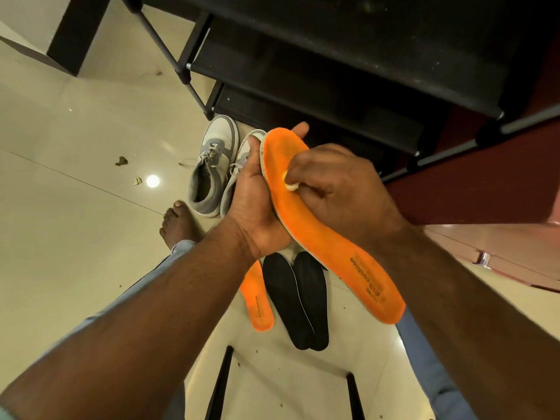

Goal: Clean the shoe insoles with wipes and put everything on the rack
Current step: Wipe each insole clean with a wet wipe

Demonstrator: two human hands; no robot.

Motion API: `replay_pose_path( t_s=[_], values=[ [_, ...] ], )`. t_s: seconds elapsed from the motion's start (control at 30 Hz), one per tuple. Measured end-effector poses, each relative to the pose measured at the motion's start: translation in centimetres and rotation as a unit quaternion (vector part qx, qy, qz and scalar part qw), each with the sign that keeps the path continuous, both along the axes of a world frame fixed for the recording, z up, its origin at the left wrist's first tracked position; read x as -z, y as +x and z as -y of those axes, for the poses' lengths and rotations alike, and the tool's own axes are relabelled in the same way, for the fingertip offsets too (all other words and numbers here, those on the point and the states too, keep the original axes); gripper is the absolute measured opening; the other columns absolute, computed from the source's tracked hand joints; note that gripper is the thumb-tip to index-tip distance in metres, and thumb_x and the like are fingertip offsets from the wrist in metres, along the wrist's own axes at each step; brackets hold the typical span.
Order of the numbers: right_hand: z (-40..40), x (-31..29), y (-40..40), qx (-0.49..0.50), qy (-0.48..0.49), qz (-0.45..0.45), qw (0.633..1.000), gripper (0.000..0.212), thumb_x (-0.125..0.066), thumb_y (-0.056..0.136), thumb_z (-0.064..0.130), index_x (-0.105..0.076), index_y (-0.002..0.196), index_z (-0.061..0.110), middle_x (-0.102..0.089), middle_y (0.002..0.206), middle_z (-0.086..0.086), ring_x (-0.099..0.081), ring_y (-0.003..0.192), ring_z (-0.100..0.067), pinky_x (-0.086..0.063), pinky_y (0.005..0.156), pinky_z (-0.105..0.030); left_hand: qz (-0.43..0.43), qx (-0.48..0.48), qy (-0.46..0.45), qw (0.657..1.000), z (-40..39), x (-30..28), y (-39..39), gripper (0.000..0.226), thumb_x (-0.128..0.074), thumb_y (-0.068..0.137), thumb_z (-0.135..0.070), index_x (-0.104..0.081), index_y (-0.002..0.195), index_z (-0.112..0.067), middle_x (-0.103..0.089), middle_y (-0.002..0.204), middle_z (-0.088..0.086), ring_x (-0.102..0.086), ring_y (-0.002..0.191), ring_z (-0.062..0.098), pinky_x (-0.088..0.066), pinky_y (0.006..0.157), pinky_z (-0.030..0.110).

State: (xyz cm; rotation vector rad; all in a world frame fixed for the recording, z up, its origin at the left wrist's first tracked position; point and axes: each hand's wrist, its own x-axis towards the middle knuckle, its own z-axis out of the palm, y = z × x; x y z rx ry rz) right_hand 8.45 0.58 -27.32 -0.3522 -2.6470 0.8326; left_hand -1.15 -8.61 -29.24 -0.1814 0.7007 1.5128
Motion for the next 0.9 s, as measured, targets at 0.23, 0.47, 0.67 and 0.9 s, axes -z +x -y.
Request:
replay_pose_path(
  t_s=[0.23, 0.47, 0.67, 0.9],
  values=[
    [-1.6, 0.6, 0.5, 0.081, 0.010, -0.018, 0.996, 0.015, -0.063, 0.082, 0.003, -0.072, 0.094, 0.004, -0.070, 0.098, -0.011, -0.065, 0.094, -0.027, -0.053, 0.082, -0.044, 0.001, 0.021, -0.020, 1.000, -0.1, -0.2, 0.6, 0.057, -0.025, 0.102, -0.058, -0.045, 0.146, -0.027, -0.067, 0.123, 0.008, -0.068, 0.106, 0.026, -0.058, 0.086, 0.043],
    [-0.3, 0.0, -0.2, 0.016, 0.003, -0.046, 0.999, 0.016, -0.061, 0.084, 0.002, -0.072, 0.095, 0.004, -0.069, 0.099, -0.009, -0.063, 0.095, -0.023, -0.049, 0.087, -0.034, -0.018, 0.063, -0.070, 0.995, 0.0, 0.0, 0.8, 0.051, -0.040, 0.094, -0.052, -0.077, 0.097, -0.018, -0.074, 0.092, 0.010, -0.073, 0.084, 0.023, -0.060, 0.075, 0.035],
    [-1.0, 0.2, 0.3, 0.069, 0.015, -0.056, 0.996, 0.016, -0.062, 0.084, 0.001, -0.072, 0.096, 0.003, -0.069, 0.099, -0.010, -0.063, 0.096, -0.024, -0.049, 0.087, -0.033, -0.032, 0.087, -0.090, 0.992, -0.1, 0.0, 1.3, 0.048, -0.046, 0.085, -0.049, -0.080, 0.080, -0.016, -0.075, 0.087, 0.009, -0.073, 0.078, 0.021, -0.061, 0.070, 0.033],
    [-2.3, 0.6, 0.7, 0.106, 0.005, -0.042, 0.993, 0.017, -0.062, 0.081, -0.002, -0.072, 0.093, 0.002, -0.070, 0.098, -0.012, -0.065, 0.094, -0.027, -0.053, 0.083, -0.042, -0.041, 0.114, -0.111, 0.986, 0.0, 0.1, 1.1, 0.060, -0.034, 0.098, -0.052, -0.081, 0.088, -0.016, -0.075, 0.094, 0.010, -0.073, 0.083, 0.024, -0.060, 0.077, 0.037]
  ],
)
